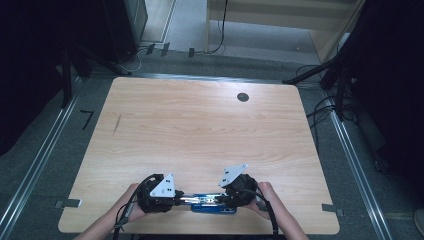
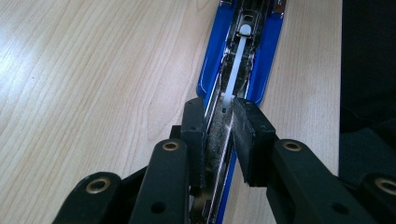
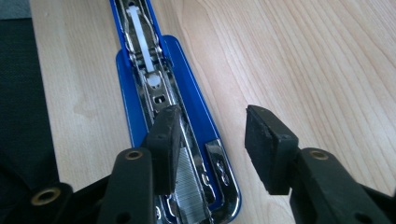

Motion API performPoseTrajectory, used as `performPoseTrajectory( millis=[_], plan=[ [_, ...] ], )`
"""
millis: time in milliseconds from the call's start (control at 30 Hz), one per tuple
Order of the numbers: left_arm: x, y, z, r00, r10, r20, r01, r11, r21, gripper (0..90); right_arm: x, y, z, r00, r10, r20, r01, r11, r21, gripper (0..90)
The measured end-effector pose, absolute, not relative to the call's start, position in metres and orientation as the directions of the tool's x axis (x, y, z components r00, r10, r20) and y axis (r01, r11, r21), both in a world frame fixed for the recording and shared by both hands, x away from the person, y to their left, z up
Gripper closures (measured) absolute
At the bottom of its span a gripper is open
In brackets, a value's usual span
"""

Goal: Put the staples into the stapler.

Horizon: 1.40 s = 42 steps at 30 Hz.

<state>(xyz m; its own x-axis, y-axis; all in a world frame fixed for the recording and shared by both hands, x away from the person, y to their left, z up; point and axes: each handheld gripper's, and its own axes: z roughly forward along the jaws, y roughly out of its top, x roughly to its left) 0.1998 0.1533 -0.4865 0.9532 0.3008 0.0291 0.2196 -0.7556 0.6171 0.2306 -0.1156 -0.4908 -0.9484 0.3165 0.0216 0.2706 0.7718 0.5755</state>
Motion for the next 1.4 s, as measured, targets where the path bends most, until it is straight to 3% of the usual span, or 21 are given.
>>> performPoseTrajectory(
  millis=[333, 500, 933, 1400],
  plan=[
    [0.2, 0.153, -0.487, 0.953, 0.3, 0.029, 0.219, -0.755, 0.618, 75.4, 0.233, -0.121, -0.491, -0.944, 0.328, 0.039, 0.29, 0.765, 0.575, 56.7],
    [0.2, 0.153, -0.487, 0.954, 0.3, 0.029, 0.219, -0.755, 0.618, 75.4, 0.233, -0.122, -0.49, -0.934, 0.351, 0.058, 0.315, 0.741, 0.593, 51.8],
    [0.201, 0.154, -0.487, 0.955, 0.297, 0.023, 0.219, -0.752, 0.622, 75.3, 0.218, -0.103, -0.483, -0.944, 0.323, 0.067, 0.291, 0.72, 0.63, 62.9],
    [0.2, 0.153, -0.487, 0.954, 0.298, 0.032, 0.214, -0.754, 0.621, 75.0, 0.217, -0.097, -0.497, -0.943, 0.322, 0.085, 0.311, 0.763, 0.567, 66.3]
  ],
)
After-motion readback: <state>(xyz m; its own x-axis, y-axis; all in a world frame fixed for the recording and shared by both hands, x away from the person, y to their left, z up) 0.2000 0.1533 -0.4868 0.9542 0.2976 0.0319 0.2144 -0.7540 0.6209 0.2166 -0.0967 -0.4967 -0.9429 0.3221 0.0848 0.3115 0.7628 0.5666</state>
